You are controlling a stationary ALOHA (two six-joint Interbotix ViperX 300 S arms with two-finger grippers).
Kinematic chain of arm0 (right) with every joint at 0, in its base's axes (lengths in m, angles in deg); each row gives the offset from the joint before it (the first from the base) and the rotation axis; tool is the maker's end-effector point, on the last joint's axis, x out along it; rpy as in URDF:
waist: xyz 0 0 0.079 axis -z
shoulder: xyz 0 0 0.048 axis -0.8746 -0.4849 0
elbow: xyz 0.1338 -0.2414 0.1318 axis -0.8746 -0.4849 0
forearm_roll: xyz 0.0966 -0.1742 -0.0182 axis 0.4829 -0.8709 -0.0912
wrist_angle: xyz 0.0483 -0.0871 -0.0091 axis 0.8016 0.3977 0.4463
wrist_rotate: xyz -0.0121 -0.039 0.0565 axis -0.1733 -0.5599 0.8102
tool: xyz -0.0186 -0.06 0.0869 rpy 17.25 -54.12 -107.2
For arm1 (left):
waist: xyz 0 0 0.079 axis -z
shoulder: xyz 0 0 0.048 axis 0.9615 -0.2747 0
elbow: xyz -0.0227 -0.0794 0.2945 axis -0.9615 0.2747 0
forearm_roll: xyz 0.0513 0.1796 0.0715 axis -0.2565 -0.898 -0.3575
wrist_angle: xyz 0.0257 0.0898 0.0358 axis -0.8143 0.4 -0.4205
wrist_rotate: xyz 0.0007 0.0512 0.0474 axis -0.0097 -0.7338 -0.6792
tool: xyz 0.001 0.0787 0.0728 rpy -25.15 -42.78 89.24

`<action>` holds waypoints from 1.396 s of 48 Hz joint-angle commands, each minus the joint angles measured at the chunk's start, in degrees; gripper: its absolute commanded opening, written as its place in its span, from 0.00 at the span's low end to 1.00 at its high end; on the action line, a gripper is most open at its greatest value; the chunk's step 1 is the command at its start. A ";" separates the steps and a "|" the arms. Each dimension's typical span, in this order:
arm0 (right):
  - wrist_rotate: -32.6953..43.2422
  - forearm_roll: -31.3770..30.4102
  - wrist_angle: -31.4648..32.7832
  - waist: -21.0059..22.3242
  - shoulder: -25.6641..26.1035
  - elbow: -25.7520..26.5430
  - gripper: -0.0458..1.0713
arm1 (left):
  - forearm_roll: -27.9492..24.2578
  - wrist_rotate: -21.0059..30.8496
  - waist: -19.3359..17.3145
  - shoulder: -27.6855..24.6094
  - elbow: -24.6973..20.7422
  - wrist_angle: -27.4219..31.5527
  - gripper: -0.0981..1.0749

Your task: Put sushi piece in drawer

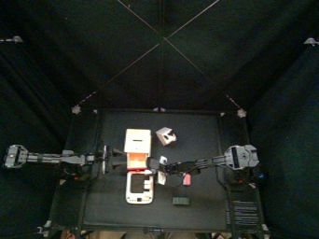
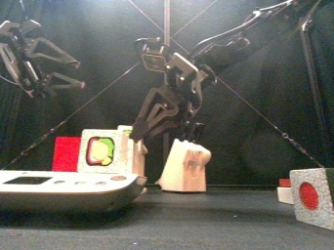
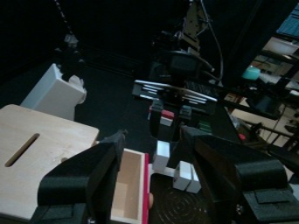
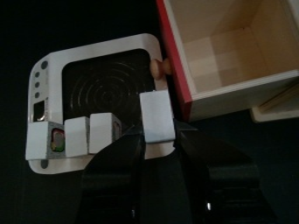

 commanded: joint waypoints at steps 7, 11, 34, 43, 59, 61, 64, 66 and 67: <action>0.00 -1.41 -0.70 0.35 5.54 2.11 0.57 | 0.09 -0.09 0.00 -0.26 -0.62 -0.44 0.84; 0.00 -1.67 -1.05 0.97 5.36 3.87 0.57 | 0.09 -0.09 0.00 -0.18 -0.70 -0.53 0.84; -0.09 -2.81 -1.32 5.71 -5.19 15.12 0.57 | 0.09 -0.09 0.09 -0.18 -0.62 -0.44 0.84; 0.26 -3.96 -1.05 6.50 -7.29 17.14 0.57 | 0.09 -0.09 0.09 -0.18 -0.53 -0.53 0.84; 0.62 -3.60 -0.97 7.03 -7.82 16.17 0.57 | 0.09 0.00 0.09 -0.26 -0.18 -0.53 0.84; 0.62 -3.60 -0.88 7.03 -7.91 16.26 0.58 | 0.09 0.00 0.09 -0.26 -0.18 -0.44 0.84; 0.62 -3.60 -0.97 7.03 -7.91 16.26 0.58 | 0.09 0.00 0.09 -0.26 -0.18 -0.53 0.84; 0.62 -3.60 -0.97 7.03 -8.00 16.26 0.59 | 0.09 0.00 0.09 -0.18 -0.18 -0.53 0.84; 0.62 -3.60 -0.97 7.03 -8.00 16.26 0.60 | 0.09 0.00 0.09 -0.26 -0.18 -0.44 0.84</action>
